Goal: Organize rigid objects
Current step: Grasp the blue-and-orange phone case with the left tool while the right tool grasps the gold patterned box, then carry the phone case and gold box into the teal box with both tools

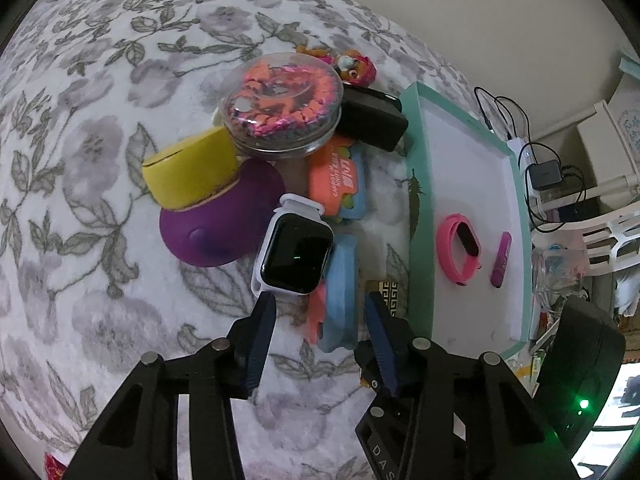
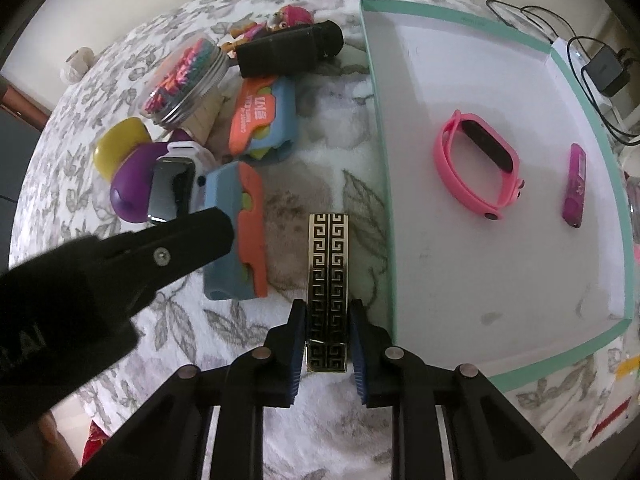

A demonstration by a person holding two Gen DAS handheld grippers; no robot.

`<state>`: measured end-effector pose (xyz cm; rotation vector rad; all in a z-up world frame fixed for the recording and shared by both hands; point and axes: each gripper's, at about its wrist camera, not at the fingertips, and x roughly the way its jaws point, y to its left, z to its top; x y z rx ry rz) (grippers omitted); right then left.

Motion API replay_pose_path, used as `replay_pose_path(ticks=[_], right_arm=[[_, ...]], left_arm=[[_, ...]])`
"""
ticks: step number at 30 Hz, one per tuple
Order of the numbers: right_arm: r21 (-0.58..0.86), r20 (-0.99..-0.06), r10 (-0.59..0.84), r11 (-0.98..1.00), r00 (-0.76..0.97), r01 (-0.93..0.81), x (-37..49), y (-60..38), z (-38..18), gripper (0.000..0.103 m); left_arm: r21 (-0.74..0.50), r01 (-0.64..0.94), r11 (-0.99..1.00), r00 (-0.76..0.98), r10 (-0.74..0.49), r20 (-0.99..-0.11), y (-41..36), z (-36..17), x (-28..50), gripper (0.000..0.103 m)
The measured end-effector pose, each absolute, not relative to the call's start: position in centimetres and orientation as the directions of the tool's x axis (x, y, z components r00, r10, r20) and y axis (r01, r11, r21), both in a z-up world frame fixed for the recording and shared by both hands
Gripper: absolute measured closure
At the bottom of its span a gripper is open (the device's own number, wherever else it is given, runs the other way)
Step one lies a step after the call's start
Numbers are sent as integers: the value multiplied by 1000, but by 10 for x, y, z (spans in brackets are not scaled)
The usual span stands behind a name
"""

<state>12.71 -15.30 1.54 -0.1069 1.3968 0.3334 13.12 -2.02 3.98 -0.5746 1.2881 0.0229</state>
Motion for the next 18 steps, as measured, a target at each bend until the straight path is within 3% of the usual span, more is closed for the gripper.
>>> replay_pose_path(ticks=[7,18], right_arm=[[138,-975,181,946,127,-293,127,-160,16,81],[164,-973,204,943,112,-289,128,-160,10,81]], left_arm=[[-395,-321,861,295,-306,-905,-23,40,130,61],[-426,-338,839,274,-346,-897,-25,31,130,61]])
